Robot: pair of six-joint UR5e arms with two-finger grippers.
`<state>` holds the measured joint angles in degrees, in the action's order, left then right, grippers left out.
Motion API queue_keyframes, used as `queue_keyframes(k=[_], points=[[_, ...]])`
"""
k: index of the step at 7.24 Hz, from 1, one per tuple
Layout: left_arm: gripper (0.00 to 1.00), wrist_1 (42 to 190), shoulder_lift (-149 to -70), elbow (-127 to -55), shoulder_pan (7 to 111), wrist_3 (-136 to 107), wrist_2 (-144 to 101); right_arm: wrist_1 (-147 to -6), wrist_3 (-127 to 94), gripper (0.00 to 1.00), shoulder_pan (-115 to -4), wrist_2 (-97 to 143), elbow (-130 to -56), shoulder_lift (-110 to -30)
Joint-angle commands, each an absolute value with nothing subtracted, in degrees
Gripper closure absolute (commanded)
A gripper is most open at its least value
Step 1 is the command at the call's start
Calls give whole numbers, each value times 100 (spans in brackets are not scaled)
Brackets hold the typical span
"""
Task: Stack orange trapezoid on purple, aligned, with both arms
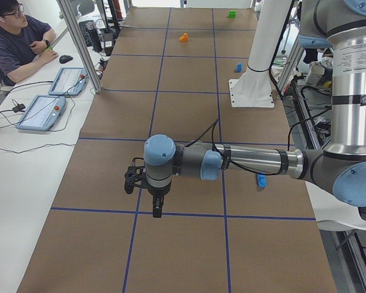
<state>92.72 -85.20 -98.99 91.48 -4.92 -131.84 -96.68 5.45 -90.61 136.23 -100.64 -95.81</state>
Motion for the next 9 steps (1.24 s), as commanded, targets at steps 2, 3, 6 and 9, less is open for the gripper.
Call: queue_keyframes(k=[2, 3, 6, 9], points=[[0, 9272, -8508, -9896, 9097, -466, -13184, -9668, 536, 0, -9062, 13632, -10072, -9563], [0, 9281, -8517, -9905, 9071, -466, -13227, -9659, 536, 0, -9062, 13632, -10081, -9554], [0, 9281, -8691, -10028, 8397, -510, -13175, -9659, 519, 0, -9062, 13632, -10107, -9492], [0, 9544, -8903, -10089, 8314, -562, -13972, -9659, 536, 0, -8992, 13623, -10107, -9466]])
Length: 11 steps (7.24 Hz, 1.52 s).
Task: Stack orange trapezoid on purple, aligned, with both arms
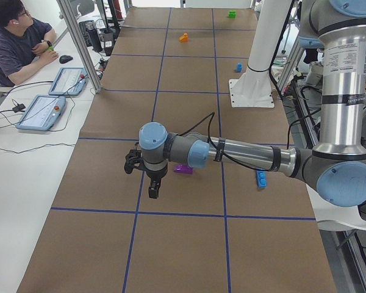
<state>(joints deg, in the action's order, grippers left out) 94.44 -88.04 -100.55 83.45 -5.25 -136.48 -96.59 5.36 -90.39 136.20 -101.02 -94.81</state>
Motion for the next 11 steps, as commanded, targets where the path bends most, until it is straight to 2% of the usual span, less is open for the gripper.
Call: queue_keyframes(k=[1, 3, 5, 8, 11], points=[[0, 9571, -8982, -10125, 8245, -1024, -14053, -9659, 580, 0, -8930, 13597, -10125, -9283], [0, 10445, -8581, -10860, 7501, -3012, -13931, -9677, 528, 0, -8807, 13570, -10125, -9211], [0, 11973, -8132, -10890, 6107, -5019, -12672, -9721, 405, 0, -8807, 13771, -10064, -9193], [0, 12191, -7875, -10855, 4846, -5467, -11560, -9659, 44, 0, -8807, 13772, -10142, -9211], [0, 12182, -7866, -10644, 4527, -5397, -11558, -9668, 35, 0, -8807, 13790, -10169, -9185]])
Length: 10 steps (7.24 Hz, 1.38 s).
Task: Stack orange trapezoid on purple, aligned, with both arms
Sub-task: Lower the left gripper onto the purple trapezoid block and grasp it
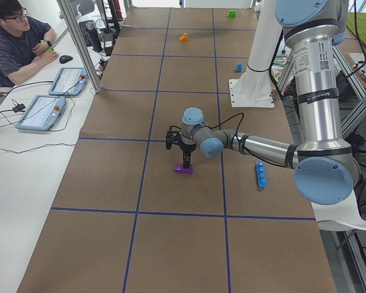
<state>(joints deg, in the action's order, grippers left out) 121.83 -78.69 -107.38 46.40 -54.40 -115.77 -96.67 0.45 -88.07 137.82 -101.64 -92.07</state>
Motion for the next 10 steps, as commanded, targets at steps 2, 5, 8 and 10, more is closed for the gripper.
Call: queue_keyframes(k=[2, 5, 8, 10], points=[[0, 12190, -7875, -10495, 4518, -5379, -11558, -9668, 35, 0, -8807, 13790, -10169, -9176], [8, 12330, -7936, -10205, 4509, -5379, -11575, -9668, 35, 0, -8807, 13808, -10178, -9167], [66, 12560, -7998, -10011, 4500, -5388, -11628, -9659, 35, 0, -8807, 13799, -10178, -9150], [100, 12560, -7998, -10063, 4439, -5388, -11628, -9668, 35, 0, -8807, 13790, -10195, -9123]])
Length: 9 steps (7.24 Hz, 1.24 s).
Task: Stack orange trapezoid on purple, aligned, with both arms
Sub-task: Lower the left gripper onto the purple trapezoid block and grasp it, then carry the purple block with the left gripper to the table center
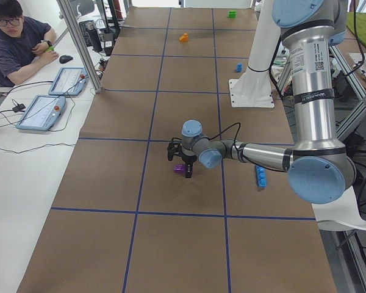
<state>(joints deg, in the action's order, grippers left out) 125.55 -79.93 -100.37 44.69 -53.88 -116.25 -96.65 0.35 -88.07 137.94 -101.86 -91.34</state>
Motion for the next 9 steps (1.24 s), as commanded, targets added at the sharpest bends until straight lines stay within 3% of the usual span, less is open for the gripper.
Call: queue_keyframes(k=[1, 5, 9], points=[[100, 12542, -7989, -10150, 4447, -5388, -11637, -9668, 35, 0, -8807, 13799, -10230, -9123], [100, 12411, -8286, -10889, 4447, -5047, -11672, -9668, -255, 0, -8807, 13878, -10362, -8947], [100, 10113, -10917, -10584, 4115, -4197, -11296, -9668, -255, 0, -8780, 13869, -10345, -8939]])
